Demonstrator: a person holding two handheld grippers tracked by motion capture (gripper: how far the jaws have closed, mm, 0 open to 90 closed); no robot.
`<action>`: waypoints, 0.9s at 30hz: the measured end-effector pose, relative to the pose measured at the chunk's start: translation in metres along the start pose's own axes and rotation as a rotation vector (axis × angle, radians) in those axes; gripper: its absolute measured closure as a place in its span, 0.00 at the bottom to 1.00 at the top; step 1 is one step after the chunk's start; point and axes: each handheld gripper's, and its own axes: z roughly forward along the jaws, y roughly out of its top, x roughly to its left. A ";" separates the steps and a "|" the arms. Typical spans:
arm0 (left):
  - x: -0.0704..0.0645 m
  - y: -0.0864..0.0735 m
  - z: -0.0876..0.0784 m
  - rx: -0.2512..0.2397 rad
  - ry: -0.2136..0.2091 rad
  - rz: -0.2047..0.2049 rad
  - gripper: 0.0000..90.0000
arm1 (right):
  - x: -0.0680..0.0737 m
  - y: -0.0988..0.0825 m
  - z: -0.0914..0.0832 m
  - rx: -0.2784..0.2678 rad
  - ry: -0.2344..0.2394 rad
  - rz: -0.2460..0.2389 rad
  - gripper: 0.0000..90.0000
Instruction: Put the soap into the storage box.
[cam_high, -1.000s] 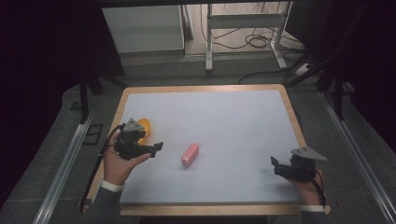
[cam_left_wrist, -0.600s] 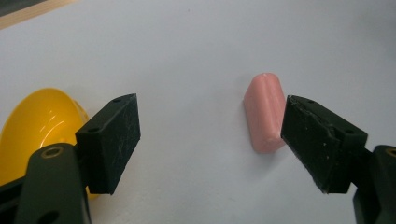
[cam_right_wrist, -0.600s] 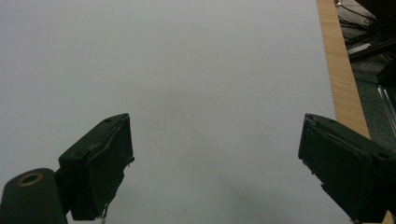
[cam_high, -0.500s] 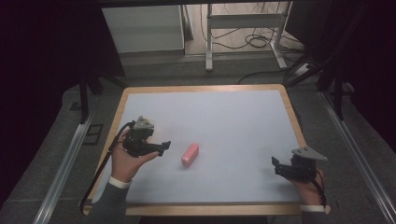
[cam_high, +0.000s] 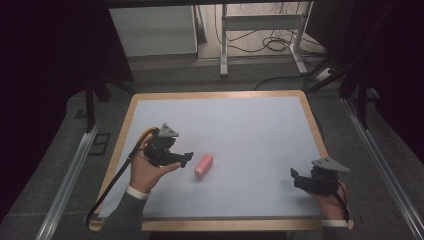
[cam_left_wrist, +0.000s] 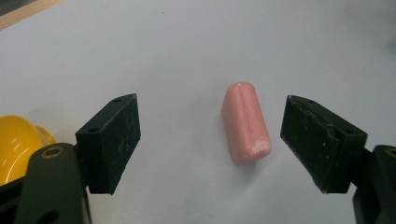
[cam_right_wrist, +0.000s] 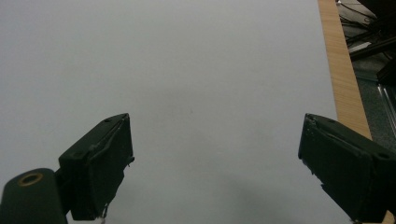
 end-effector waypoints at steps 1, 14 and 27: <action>-0.001 0.001 0.002 0.006 0.000 0.005 0.23 | 0.000 0.000 0.000 -0.001 0.001 0.002 0.11; -0.013 0.003 0.028 0.067 -0.039 0.022 0.23 | -0.001 -0.001 0.001 0.002 -0.001 0.002 0.11; -0.023 0.003 0.050 0.102 -0.087 0.005 0.23 | 0.000 -0.002 0.003 0.022 -0.001 0.000 0.11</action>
